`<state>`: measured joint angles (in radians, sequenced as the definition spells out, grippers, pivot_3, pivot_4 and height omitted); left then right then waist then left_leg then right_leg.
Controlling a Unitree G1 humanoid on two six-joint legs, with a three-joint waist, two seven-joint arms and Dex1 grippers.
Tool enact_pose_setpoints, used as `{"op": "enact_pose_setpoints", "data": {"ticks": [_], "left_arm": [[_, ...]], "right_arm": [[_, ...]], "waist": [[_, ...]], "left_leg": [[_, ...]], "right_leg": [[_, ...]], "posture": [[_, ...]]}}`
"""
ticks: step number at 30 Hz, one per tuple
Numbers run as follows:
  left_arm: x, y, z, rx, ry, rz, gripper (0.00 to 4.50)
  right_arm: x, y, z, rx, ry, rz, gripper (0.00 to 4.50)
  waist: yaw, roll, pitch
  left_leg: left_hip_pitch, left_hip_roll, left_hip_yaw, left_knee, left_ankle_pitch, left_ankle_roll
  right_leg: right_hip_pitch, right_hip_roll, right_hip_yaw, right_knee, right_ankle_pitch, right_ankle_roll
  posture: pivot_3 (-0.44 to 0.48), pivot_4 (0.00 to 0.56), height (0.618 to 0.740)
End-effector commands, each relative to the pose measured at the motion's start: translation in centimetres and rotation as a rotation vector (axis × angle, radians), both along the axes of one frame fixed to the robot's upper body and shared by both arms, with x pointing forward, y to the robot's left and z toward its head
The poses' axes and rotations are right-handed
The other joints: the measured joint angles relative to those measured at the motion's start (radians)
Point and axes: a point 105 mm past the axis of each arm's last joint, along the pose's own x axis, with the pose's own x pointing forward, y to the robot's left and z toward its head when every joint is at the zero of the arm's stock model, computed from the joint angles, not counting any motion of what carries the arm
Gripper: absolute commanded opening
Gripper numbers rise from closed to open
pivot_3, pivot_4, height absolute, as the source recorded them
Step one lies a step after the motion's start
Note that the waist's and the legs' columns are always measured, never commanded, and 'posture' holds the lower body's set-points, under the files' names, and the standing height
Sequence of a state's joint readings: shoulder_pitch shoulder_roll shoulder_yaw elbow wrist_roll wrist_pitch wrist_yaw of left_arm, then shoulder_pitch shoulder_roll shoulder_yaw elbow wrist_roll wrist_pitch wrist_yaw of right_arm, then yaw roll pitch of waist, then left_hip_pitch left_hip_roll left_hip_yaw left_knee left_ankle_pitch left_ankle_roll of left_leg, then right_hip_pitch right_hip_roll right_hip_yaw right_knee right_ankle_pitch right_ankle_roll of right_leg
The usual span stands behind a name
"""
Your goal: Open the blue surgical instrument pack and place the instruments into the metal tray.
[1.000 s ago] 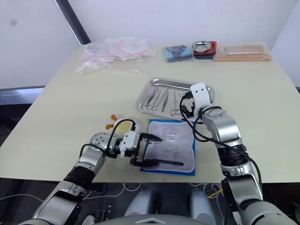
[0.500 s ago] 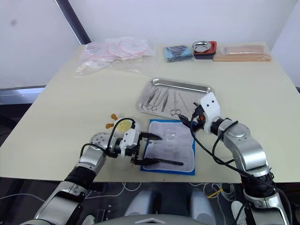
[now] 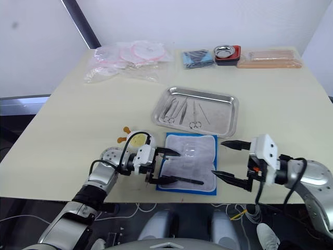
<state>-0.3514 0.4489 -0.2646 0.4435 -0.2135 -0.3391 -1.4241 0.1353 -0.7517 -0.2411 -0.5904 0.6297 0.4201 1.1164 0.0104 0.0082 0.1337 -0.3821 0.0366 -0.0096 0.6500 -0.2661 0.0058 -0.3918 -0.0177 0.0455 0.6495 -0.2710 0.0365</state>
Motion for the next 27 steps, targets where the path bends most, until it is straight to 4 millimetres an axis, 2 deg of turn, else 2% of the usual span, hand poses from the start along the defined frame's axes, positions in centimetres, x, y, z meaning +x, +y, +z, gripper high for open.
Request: {"op": "enact_pose_setpoints", "data": {"ticks": [1,4,8,14,21,27], "left_arm": [[-2.0,1.3,-4.9,0.167,0.157,0.001,4.50],[-2.0,1.6,-5.2,0.193,0.144,-0.018,4.50],[-2.1,1.5,-5.2,0.181,0.151,-0.021,4.50],[-2.5,1.4,-4.9,0.173,0.149,-0.061,4.50],[-2.5,1.6,-5.0,0.194,0.144,-0.085,4.50],[-2.9,1.6,-5.1,0.196,0.152,-0.111,4.50]], "right_arm": [[-0.8,-1.4,2.9,0.067,-0.084,0.068,4.43],[-1.0,-2.7,4.3,0.066,-0.093,0.092,4.43],[-1.6,-4.1,4.6,-0.027,-0.097,0.129,4.43],[-1.8,-5.5,5.2,-0.063,-0.085,0.129,4.43],[-1.5,-4.5,4.6,-0.081,-0.109,0.129,4.43],[-1.0,-2.4,1.7,-0.108,-0.105,0.095,4.43]], "waist": [[0.000,0.000,0.000],[0.001,0.000,0.000],[0.002,0.000,0.000],[0.001,0.000,0.000],[0.001,0.000,0.000],[0.000,-0.001,0.000]], "left_leg": [[0.000,0.000,0.000,-0.001,0.000,0.000],[0.000,0.000,0.000,-0.001,0.000,0.000],[0.000,0.000,0.000,-0.002,0.000,0.000],[0.000,0.000,0.001,-0.003,0.000,0.000],[0.000,-0.001,0.003,-0.006,0.000,0.000],[0.000,-0.001,0.004,-0.007,0.000,0.000]], "right_leg": [[0.000,0.000,0.000,-0.001,0.000,0.000],[0.000,0.000,0.000,-0.001,0.000,0.000],[0.001,0.000,-0.001,-0.003,0.000,0.000],[0.001,0.000,-0.001,-0.004,0.000,0.000],[0.001,0.001,-0.001,-0.006,0.000,0.000],[0.001,0.002,-0.001,-0.006,0.000,0.000]], "posture": [[0.000,0.150,0.740],[0.000,0.150,0.740],[0.000,0.150,0.740],[0.000,0.150,0.740],[0.000,0.150,0.740],[0.000,0.150,0.740]]}}
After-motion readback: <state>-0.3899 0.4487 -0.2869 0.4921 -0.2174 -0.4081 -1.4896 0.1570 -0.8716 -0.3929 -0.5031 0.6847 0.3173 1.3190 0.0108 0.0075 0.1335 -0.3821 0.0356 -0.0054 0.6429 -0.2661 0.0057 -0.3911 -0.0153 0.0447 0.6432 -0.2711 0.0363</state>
